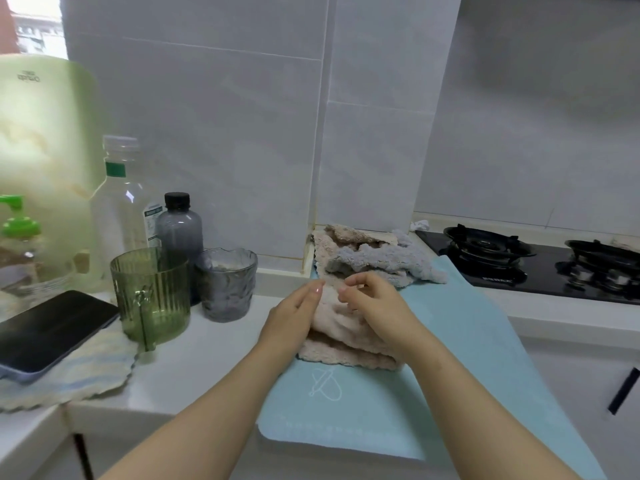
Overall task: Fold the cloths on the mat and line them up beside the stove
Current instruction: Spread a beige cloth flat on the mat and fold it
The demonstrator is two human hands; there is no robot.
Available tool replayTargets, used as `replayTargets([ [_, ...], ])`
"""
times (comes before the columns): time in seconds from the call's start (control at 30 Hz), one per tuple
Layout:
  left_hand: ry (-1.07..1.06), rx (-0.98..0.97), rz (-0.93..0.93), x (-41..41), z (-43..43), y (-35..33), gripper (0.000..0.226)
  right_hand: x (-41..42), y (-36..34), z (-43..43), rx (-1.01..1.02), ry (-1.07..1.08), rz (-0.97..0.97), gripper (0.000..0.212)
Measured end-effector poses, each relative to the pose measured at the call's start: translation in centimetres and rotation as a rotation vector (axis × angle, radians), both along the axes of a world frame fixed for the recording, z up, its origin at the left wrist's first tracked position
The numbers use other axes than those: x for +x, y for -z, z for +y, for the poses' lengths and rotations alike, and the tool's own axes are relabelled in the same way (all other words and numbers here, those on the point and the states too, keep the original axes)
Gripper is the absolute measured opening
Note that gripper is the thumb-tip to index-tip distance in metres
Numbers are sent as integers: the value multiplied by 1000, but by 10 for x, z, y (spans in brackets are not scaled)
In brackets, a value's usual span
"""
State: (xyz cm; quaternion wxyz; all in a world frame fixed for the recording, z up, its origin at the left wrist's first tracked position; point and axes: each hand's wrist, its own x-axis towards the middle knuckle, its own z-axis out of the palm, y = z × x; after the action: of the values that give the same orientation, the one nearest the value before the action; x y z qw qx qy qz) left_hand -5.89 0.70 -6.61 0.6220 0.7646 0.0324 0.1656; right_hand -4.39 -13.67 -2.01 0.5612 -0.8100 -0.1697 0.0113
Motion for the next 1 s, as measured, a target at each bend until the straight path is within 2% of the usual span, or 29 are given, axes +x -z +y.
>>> replayTargets([
  [0.1,-8,3,28,1,0,-2,23,3,9,-14,-155,146,-151,5],
  [0.2,-44,21,27,2,0,-1,12,4,18,-28,-232,211,-173,7],
  [0.3,-91,98,34,-1,0,0,17,4,25,-34,-379,191,-195,6],
  [0.43,-90,346,126,-5,-1,-2,20,2,26,-38,-514,113,-255,6],
  [0.5,-71,328,162,-6,1,-12,17,4,20,-43,-526,144,-298,11],
  [0.57,-152,347,50,-1,2,-24,15,10,14,-44,-517,221,-369,18],
  [0.6,-177,411,-16,3,-1,-28,16,14,12,-41,-538,252,-399,21],
  [0.67,-91,618,-55,11,-10,-29,30,21,15,-30,-679,272,-435,28],
  [0.73,58,853,60,19,-18,-17,44,28,24,-20,-796,220,-403,35],
  [0.8,105,1004,204,23,-14,-3,49,31,36,-17,-833,133,-324,40],
  [1.0,103,1076,257,24,-11,5,48,36,48,-20,-818,59,-187,47],
])
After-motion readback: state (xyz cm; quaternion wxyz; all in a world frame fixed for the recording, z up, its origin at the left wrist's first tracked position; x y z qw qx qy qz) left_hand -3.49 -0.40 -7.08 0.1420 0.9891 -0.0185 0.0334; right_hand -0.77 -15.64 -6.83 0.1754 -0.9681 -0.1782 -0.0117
